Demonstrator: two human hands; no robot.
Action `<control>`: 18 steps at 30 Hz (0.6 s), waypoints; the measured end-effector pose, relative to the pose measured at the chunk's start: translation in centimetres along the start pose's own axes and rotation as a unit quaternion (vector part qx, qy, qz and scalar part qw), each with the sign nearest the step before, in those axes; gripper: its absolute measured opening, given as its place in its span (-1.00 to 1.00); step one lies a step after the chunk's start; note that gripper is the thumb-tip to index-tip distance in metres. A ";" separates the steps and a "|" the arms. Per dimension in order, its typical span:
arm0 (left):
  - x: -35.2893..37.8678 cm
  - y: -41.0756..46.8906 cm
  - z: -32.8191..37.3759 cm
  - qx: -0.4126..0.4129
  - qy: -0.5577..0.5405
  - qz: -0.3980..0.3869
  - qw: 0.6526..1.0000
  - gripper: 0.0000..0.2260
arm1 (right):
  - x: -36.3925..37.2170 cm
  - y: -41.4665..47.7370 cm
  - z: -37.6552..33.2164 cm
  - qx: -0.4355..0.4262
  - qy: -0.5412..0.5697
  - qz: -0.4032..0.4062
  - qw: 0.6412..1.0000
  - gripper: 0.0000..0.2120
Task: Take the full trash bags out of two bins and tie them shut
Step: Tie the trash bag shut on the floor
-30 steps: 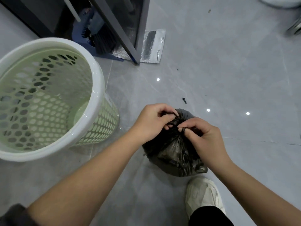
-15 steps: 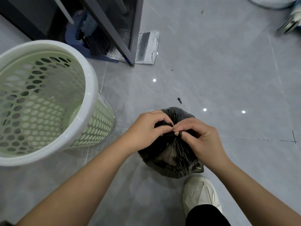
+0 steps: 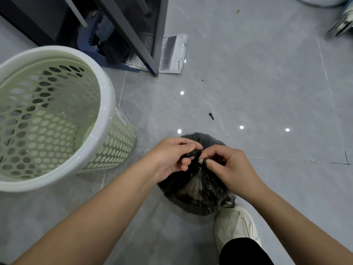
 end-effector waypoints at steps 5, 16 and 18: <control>-0.7 -0.8 0.9 0.184 0.115 -0.009 0.976 -0.81 | -0.7 0.9 0.4 0.060 0.073 0.020 0.995 -0.83; -0.4 -1.1 2.7 0.394 0.392 0.083 0.827 -0.89 | -0.4 0.8 -0.3 0.069 0.069 0.033 0.995 -0.77; -0.6 -0.3 1.8 0.272 0.364 0.088 0.887 -0.80 | -0.3 0.6 -0.4 0.041 -0.001 0.048 0.998 -0.75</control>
Point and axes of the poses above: each hand's wrist, its own y-axis towards the middle knuckle, its own x-axis out of the palm, z = x × y, the point moved 6 cm from there along y, towards the middle knuckle, and after that the axes turned 7 degrees about z, right-handed, at the moved point
